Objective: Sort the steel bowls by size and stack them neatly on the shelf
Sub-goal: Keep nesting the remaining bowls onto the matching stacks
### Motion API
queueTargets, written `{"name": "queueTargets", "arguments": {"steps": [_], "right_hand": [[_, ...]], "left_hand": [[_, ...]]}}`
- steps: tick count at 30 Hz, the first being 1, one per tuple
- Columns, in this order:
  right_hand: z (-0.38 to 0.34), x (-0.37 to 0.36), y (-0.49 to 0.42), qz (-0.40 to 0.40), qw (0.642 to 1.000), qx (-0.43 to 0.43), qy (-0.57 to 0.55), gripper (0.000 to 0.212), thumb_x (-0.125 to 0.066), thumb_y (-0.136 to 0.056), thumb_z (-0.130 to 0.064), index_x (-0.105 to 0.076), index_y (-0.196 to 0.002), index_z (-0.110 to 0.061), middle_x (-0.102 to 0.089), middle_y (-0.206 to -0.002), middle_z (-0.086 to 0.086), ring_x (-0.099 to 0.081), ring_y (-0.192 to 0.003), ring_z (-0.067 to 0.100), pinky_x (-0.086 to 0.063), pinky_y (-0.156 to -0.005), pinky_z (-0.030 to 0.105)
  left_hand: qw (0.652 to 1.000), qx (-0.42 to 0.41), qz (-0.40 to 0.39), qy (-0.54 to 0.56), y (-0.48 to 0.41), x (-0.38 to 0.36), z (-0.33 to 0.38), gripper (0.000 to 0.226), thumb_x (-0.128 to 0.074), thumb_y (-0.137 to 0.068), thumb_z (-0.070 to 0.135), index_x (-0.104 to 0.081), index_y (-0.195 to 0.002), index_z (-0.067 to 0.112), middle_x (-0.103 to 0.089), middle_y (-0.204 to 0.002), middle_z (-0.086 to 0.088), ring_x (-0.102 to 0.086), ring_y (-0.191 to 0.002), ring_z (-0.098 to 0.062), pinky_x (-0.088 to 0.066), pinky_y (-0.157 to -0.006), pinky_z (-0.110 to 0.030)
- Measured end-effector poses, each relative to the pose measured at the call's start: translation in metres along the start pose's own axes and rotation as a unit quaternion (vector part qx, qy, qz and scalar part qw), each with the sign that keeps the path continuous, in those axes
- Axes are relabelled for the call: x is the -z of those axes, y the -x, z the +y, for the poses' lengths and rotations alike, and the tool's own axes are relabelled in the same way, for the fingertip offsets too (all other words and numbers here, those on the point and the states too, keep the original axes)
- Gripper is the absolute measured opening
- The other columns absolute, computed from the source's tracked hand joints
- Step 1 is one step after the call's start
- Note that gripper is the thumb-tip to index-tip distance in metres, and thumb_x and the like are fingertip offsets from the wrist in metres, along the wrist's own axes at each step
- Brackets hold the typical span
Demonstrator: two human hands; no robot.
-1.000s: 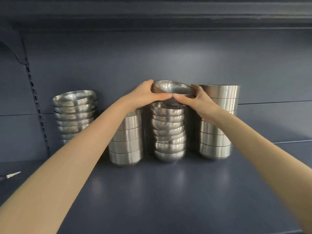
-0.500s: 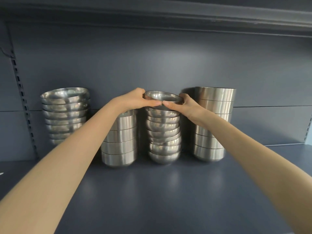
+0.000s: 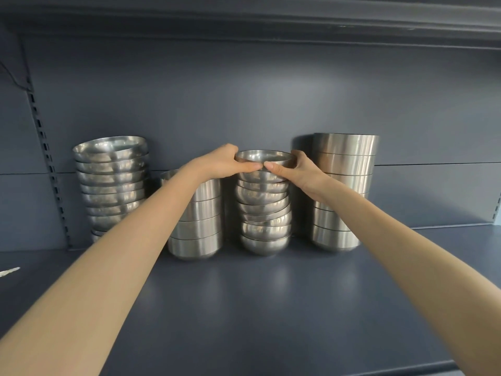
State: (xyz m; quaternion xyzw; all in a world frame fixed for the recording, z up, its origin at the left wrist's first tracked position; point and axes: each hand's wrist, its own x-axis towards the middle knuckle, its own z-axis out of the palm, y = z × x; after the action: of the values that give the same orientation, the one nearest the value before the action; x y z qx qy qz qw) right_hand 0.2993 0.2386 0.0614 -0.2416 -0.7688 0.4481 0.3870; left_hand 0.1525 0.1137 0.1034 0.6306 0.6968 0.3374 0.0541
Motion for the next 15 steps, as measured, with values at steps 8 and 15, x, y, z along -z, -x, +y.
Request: {"name": "queueTargets", "arguments": {"steps": [8, 15], "right_hand": [[0.003, -0.003, 0.007, 0.014, 1.0, -0.011, 0.002, 0.092, -0.073, -0.077, -0.045, -0.023, -0.145, -0.007, -0.049, -0.125, -0.001, -0.049, -0.121, 0.016, -0.041, -0.101, 0.027], [-0.002, 0.003, 0.019, 0.027, 0.998, 0.0, 0.058, 0.087, -0.064, -0.084, -0.049, -0.021, -0.147, -0.005, -0.054, -0.127, -0.003, -0.049, -0.12, 0.014, -0.038, -0.096, 0.024]], "left_hand": [[0.997, 0.0, 0.016, -0.076, 0.004, -0.005, -0.003, 0.031, -0.063, -0.088, 0.044, -0.047, -0.074, 0.021, -0.05, -0.075, 0.005, -0.048, -0.071, -0.011, -0.034, -0.059, -0.021], [0.993, 0.0, 0.013, -0.118, 0.014, 0.0, -0.007, 0.035, -0.053, -0.093, 0.05, -0.047, -0.094, 0.015, -0.059, -0.106, -0.003, -0.053, -0.093, -0.02, -0.043, -0.082, -0.029]]}}
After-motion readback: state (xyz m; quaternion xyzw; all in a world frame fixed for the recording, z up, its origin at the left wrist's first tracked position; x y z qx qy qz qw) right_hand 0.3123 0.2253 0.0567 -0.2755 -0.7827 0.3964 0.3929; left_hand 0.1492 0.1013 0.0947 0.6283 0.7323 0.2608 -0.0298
